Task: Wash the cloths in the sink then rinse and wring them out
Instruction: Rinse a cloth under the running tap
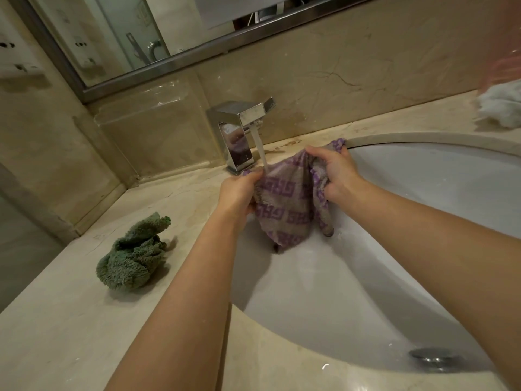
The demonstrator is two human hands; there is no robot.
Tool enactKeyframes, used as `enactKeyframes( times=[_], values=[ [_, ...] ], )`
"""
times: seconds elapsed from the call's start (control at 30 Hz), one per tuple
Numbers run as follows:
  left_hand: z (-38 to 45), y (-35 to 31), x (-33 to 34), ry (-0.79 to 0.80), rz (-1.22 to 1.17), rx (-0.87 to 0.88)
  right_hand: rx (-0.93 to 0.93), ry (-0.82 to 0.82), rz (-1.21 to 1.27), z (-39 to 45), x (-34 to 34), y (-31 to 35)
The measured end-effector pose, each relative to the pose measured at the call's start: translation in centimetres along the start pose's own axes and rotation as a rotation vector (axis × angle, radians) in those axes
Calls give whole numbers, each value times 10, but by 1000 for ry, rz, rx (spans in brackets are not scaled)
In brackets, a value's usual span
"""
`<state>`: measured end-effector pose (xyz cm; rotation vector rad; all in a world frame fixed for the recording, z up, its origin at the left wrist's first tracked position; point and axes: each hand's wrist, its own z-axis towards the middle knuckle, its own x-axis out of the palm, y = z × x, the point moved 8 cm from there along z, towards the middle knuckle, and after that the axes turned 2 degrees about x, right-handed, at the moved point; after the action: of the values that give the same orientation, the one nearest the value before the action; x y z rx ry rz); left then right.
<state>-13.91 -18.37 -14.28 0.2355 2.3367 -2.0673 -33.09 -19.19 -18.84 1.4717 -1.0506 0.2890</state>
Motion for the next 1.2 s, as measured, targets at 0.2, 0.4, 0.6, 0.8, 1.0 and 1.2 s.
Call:
enactKeyframes(
  times=[0.2,0.4,0.6,0.8,1.0,1.2],
  values=[
    [0,-3,-6,-30,-98,22,-11,0,42,-1,-2,5],
    [7,-2,4,95,-222,-7,-34,-10,78,1,-5,10],
    [11,1,6,92,-132,-35,-93,-27,59,2,-11,17],
    [3,0,4,56,-211,-33,-111,-17,58,0,-11,21],
    [0,-6,3,76,-401,1,-117,-22,47,1,-10,22],
    [-3,-12,15,198,-249,66,-126,-24,47,1,-9,23]
  ],
)
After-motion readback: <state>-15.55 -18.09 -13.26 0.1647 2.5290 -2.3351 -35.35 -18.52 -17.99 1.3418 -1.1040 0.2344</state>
